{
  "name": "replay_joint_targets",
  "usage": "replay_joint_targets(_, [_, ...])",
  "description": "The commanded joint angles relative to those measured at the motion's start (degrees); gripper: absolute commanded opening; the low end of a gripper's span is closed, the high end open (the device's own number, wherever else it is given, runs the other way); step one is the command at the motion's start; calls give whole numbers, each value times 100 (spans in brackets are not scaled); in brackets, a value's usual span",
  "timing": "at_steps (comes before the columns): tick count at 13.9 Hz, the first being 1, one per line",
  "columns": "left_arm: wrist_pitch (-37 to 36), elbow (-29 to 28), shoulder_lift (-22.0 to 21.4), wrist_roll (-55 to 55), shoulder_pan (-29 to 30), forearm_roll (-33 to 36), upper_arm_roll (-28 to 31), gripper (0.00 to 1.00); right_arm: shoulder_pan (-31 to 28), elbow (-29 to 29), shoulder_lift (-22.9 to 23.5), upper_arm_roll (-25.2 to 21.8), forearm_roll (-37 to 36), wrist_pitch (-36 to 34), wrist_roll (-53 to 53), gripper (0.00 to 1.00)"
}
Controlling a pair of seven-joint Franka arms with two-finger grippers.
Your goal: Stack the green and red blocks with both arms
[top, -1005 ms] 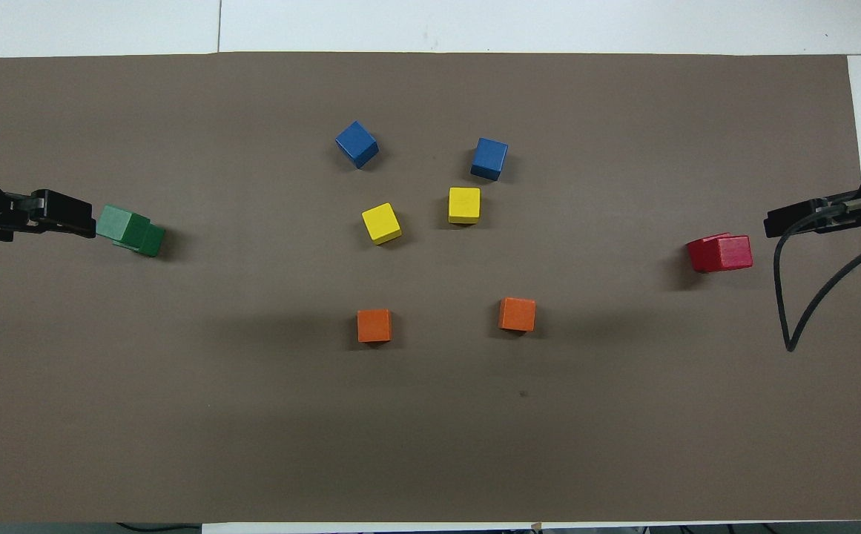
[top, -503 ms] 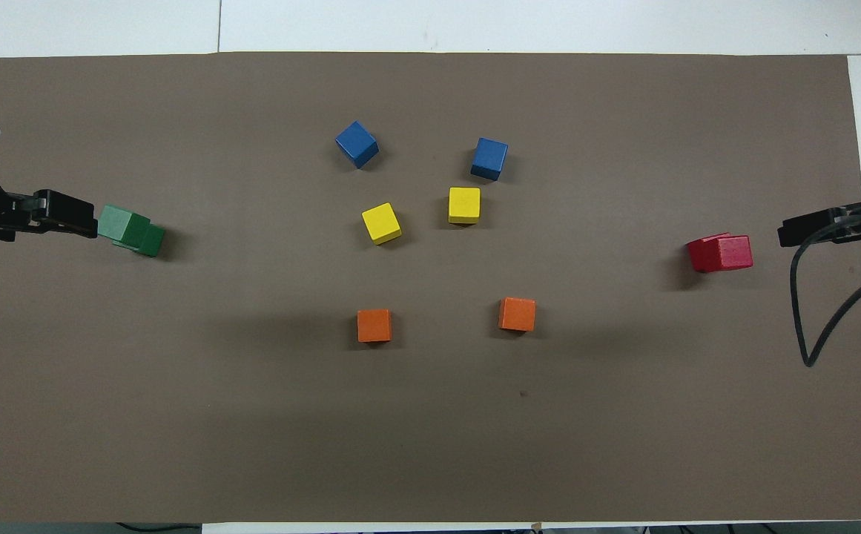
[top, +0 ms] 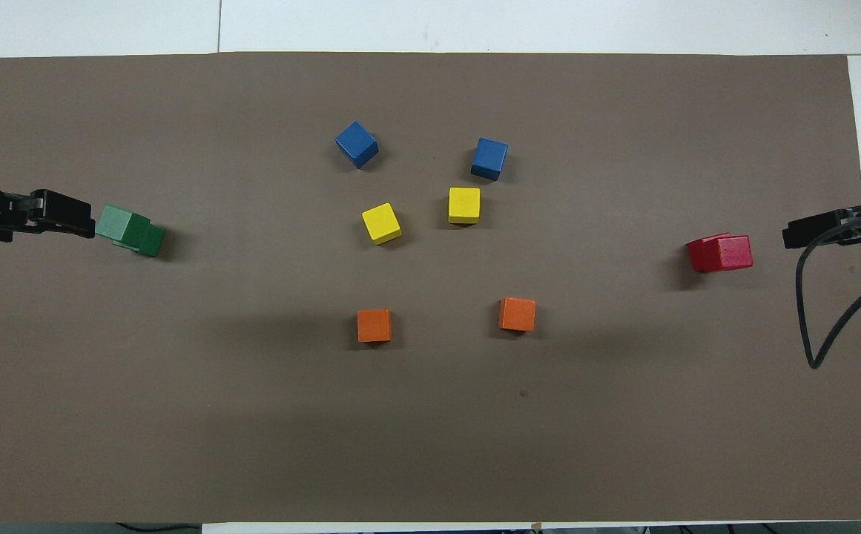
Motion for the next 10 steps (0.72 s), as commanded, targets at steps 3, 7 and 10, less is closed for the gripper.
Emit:
replay_joint_targets(3, [-47,-29,-46,-59,-23,-20,46,100,38,21,-119,-83,40,-167,103,100])
replay_joint_targets(7, [-47,-29,-46,-59,-23,-20,46,100,-94,12,-154,-100,40,-290,103,100])
replay_joint_targets(10, [-47,-29,-46,-59,-23,-20,46,100,-103,12,-181,-197,49,-553,94,100])
